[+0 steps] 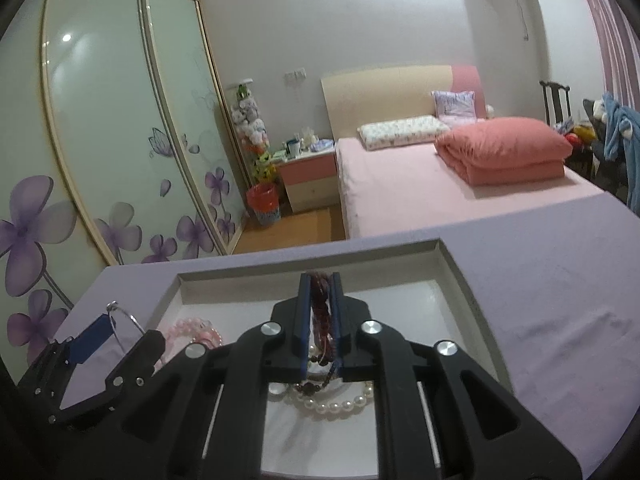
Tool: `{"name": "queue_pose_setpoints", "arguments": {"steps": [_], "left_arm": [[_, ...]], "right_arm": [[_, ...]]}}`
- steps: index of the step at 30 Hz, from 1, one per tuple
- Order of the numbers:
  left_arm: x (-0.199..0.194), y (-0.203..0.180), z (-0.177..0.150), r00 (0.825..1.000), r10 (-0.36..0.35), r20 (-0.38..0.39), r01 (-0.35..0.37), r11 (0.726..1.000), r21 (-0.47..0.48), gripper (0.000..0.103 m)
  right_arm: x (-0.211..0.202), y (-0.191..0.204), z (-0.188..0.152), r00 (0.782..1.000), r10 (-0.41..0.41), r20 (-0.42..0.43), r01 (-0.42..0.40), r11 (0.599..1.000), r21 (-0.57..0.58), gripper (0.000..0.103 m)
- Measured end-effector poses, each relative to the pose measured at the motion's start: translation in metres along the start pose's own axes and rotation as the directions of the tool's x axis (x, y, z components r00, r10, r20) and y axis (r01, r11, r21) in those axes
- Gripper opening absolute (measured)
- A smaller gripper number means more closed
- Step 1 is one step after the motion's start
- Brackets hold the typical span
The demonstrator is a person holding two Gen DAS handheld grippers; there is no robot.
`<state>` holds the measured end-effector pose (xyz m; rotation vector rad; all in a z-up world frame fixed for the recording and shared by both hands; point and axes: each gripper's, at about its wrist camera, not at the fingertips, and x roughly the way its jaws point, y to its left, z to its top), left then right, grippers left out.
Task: Organize jewelry
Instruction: 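Lower the bangle and red bracelet into the tray and open both tools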
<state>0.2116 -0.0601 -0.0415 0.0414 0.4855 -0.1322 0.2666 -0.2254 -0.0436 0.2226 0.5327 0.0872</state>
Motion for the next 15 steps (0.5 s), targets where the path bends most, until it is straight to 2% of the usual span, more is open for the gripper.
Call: {"name": "queue_pose_setpoints", "arguments": {"steps": [1,2,5,15], "left_arm": [[-0.001,0.001,0.000,1.000,-0.001,-0.002,0.001,1.000,-0.008,0.070],[-0.001,0.003,0.001,1.000,-0.003,-0.002,0.003,1.000,-0.011,0.071],[-0.004,0.007,0.006,1.000,-0.003,0.007,0.003,1.000,-0.017,0.074],[-0.023,0.021,0.008,1.000,0.013,0.019,-0.013,0.999,-0.040,0.074]], "right_arm": [[0.000,-0.001,0.000,1.000,-0.001,0.000,0.001,1.000,0.005,0.030],[-0.001,-0.003,0.000,1.000,-0.003,0.004,0.003,1.000,0.006,0.036],[-0.005,-0.006,0.001,1.000,-0.011,0.013,0.010,1.000,0.008,0.036],[-0.030,-0.003,-0.009,1.000,0.000,0.010,0.000,1.000,-0.021,0.036]]}}
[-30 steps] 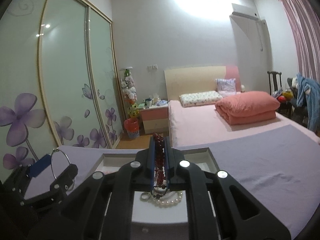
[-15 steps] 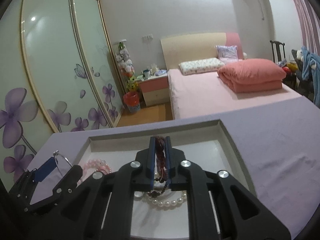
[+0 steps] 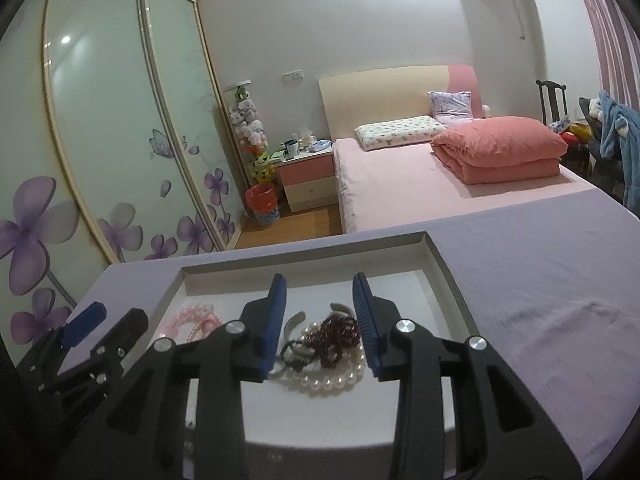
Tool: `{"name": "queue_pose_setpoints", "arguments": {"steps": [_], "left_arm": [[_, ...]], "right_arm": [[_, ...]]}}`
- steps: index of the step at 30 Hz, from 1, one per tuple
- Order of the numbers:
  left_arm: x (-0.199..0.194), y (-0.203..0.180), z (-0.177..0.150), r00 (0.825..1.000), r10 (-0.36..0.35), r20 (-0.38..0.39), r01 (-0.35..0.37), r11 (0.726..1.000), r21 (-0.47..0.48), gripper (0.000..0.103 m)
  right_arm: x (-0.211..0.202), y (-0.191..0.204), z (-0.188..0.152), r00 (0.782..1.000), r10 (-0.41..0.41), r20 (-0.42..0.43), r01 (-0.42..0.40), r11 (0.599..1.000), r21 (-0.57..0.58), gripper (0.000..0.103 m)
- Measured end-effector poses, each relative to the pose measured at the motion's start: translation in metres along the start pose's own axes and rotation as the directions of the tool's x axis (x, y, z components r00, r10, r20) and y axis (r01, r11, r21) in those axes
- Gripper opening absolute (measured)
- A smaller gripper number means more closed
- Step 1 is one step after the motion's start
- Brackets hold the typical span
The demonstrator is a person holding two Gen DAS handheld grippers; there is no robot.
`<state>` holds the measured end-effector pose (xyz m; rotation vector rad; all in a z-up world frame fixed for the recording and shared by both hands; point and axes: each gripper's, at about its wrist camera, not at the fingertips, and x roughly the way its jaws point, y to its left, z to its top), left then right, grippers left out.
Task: Organize jewelry
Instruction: 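Lower the bangle and red bracelet into the tray and open both tools, then grasp a white pearl earring with the right tool while the left tool withdraws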
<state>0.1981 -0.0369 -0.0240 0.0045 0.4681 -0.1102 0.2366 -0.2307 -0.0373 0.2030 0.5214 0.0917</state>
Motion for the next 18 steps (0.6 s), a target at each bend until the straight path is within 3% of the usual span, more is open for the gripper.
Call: {"name": "queue_pose_setpoints", "arguments": {"steps": [10,18], "left_arm": [[-0.030,0.021,-0.028,0.996,0.004,-0.092,-0.005,1.000,-0.010,0.076],[-0.050,0.034,-0.057,0.986,0.006,-0.167,-0.007,1.000,-0.003,0.079]], "right_arm": [[-0.030,0.007,-0.043,0.993,0.027,-0.118,-0.035,0.997,-0.066,0.036],[-0.030,0.007,-0.080,0.965,0.031,-0.262,-0.048,0.997,-0.061,0.036]]}}
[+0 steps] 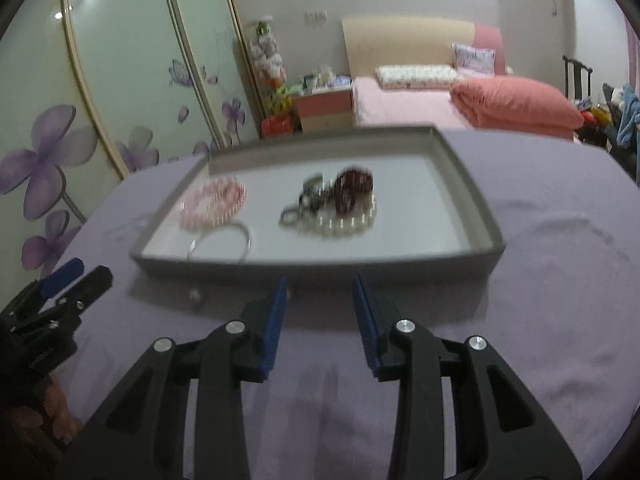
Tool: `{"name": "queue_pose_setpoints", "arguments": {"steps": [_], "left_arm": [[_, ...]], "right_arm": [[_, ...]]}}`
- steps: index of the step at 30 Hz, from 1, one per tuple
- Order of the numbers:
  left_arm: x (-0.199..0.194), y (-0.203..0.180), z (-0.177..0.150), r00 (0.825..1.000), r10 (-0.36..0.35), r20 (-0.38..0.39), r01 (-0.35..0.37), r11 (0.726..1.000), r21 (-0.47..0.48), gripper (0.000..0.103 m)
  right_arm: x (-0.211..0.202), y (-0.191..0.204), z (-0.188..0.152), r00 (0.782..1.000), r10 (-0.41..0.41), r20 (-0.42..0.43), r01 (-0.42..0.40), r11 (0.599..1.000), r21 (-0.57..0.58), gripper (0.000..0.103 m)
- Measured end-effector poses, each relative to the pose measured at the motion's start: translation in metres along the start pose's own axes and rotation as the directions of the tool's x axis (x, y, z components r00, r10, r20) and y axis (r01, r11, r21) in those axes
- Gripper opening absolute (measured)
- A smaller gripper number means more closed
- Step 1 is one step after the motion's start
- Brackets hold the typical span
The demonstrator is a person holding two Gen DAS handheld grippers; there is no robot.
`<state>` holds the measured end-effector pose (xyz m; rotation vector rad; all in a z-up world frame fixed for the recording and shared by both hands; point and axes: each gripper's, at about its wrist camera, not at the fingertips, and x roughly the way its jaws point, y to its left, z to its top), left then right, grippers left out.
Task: Organize jewelry
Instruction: 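Grasp a white pearl earring with the right tool while the left tool withdraws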
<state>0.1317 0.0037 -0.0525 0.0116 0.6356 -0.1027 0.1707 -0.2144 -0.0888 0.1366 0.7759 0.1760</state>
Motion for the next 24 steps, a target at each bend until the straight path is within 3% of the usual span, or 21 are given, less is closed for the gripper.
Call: {"name": "queue_pose_setpoints", "arguments": {"steps": [12,16,17,24], "left_arm": [[0.000,0.004,-0.010,1.000,0.012,-0.019,-0.012,1.000,-0.014,0.079],[0.000,0.004,-0.010,1.000,0.012,-0.022,-0.012,1.000,-0.015,0.079],[0.001,0.004,-0.010,1.000,0.012,-0.025,-0.012,1.000,-0.014,0.079],[0.001,-0.013,-0.009,0.999,-0.021,-0.032,0.022,0.999,0.033,0.079]], "right_arm": [[0.043,0.032,0.004,0.992,-0.030,-0.125,0.024,0.998,-0.053,0.030],[0.045,0.039,0.006,0.990,-0.076,-0.119,0.066,0.994,-0.086,0.023],[0.045,0.040,0.006,0.988,-0.097,-0.116,0.086,0.991,-0.098,0.015],[0.025,0.024,-0.008,0.987,-0.101,-0.126,0.088,0.990,-0.107,0.015]]}}
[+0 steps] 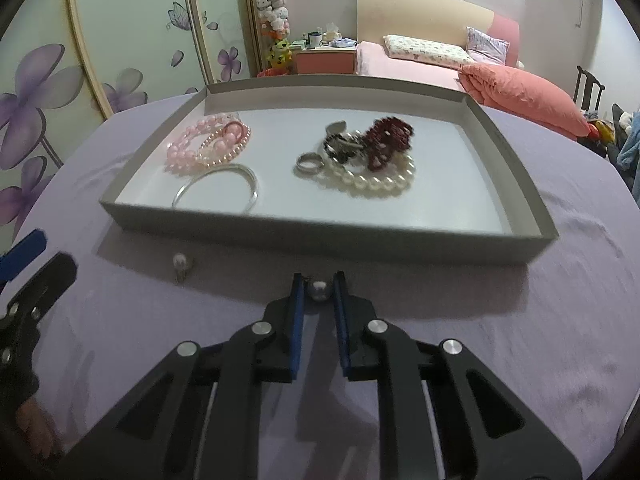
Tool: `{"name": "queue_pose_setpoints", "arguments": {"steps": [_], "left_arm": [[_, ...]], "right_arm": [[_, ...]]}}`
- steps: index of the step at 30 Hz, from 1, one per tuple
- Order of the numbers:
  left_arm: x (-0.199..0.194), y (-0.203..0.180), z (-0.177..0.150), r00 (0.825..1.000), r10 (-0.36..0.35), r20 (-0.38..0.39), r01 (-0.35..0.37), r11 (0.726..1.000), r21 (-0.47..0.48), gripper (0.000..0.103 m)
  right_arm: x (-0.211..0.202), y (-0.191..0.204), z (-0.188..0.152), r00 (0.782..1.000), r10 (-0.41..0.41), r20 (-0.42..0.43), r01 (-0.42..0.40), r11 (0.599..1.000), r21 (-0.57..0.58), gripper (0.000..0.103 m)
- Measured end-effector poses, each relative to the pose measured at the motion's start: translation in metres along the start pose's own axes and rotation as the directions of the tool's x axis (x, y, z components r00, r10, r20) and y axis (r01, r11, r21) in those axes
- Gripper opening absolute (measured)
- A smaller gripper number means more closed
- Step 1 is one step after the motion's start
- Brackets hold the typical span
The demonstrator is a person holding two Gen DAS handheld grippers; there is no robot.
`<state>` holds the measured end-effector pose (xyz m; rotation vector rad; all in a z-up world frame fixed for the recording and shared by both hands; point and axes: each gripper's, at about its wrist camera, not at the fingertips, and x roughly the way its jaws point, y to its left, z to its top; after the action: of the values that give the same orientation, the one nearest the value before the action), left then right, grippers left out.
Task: Organize jewelry
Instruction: 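Grasp a white pearl earring with the right tool while the left tool withdraws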
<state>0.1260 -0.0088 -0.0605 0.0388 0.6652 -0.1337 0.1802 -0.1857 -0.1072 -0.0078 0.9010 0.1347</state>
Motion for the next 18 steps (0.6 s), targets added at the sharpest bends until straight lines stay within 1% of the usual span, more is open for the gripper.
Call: {"name": "queue_pose_setpoints", "arguments": {"steps": [4,6,9,13,16,18], "left_arm": [[0.010,-0.019,0.004,0.998,-0.044,-0.046,0.046,0.998,0.038,0.079],[0.018,-0.032,0.006,0.995,-0.052,-0.080,0.058,0.996,0.066,0.077],[0.033,-0.048,0.006,0.992,-0.042,-0.122,0.054,0.994,0.099,0.073],[0.054,-0.058,0.007,0.982,-0.030,-0.189,0.046,0.995,0.085,0.066],[0.060,-0.059,0.011,0.980,-0.016,-0.197,0.030,0.997,0.072,0.063],[0.064,-0.059,0.013,0.979,-0.011,-0.205,0.025,0.997,0.068,0.059]], "right_arm": [[-0.011,-0.021,-0.012,1.000,-0.025,-0.001,0.025,0.999,0.024,0.015],[-0.015,-0.030,-0.016,1.000,-0.027,-0.003,0.027,0.999,0.040,0.015],[-0.020,-0.035,-0.022,1.000,-0.026,0.001,0.026,0.999,0.042,0.015],[-0.020,-0.033,-0.025,0.999,-0.034,0.015,0.033,0.999,0.029,0.015],[-0.020,-0.034,-0.025,1.000,-0.025,0.015,0.025,0.999,0.033,0.015],[-0.020,-0.034,-0.025,1.000,-0.022,0.015,0.021,0.999,0.035,0.015]]}}
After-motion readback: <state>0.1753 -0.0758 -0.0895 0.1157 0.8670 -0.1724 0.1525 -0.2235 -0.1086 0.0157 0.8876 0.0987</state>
